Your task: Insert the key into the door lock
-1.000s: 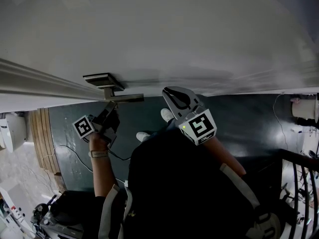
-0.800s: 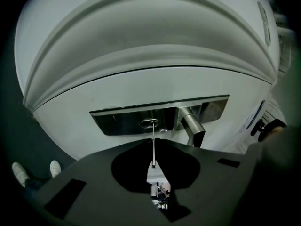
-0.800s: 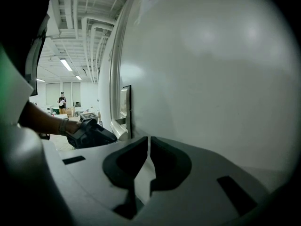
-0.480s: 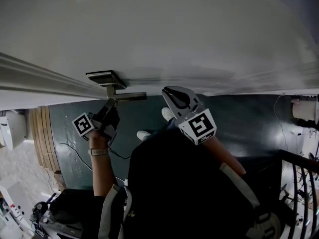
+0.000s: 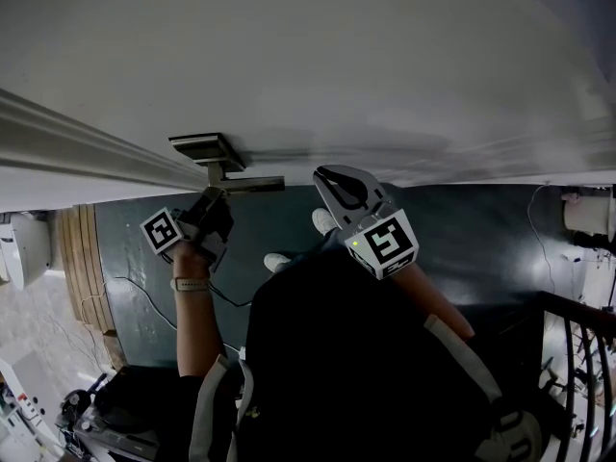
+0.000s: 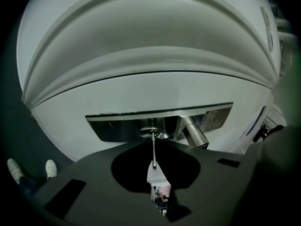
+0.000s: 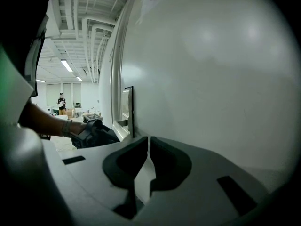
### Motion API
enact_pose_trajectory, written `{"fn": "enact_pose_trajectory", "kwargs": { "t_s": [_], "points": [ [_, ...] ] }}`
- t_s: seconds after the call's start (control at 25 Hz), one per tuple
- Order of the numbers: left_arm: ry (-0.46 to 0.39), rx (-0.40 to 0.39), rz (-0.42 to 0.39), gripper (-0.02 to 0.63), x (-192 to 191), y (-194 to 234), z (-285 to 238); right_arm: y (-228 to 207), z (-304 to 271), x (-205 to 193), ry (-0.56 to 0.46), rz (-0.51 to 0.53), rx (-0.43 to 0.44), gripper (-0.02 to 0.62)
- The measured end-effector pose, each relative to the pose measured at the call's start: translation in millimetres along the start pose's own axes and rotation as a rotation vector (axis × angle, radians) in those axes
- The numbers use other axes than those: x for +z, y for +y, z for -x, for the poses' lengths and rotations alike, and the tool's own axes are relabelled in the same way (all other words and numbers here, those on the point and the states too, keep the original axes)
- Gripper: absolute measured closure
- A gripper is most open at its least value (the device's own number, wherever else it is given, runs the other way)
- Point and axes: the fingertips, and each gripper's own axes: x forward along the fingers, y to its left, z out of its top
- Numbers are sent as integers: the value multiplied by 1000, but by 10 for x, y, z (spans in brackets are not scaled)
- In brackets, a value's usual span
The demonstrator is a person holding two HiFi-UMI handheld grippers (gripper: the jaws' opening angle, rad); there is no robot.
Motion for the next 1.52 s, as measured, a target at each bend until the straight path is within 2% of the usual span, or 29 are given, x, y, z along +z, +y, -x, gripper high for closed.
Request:
{"fn": "enact_pose_trajectory", "kwargs": {
  "t_s": [0.52,0.68,0.88,0.96,1.08,1.24,1.52],
  "points": [
    [-31,-39,-7,574,85,-26,-100,94,9,13,-8,3,23,568],
    [-45,-30,11,529,26,22,-20,107,16,6,-12,-1,28,568],
    [-36,-35,12,531,-98,1,109,120,23,12,-12,-1,38,568],
    [-46,-35,2,575,-113,-7,140,128,19,5,-12,-1,43,568],
    [-55,-26,-16,577,-110,-15,130,133,13,0,-12,1,51,568],
    [-80,-33,6,577,-108,-7,129,132,18,6,-14,3,61,568],
    [-128,6,-37,575,-128,-105,158,188,40,104,-26,13,103,568]
  ]
}}
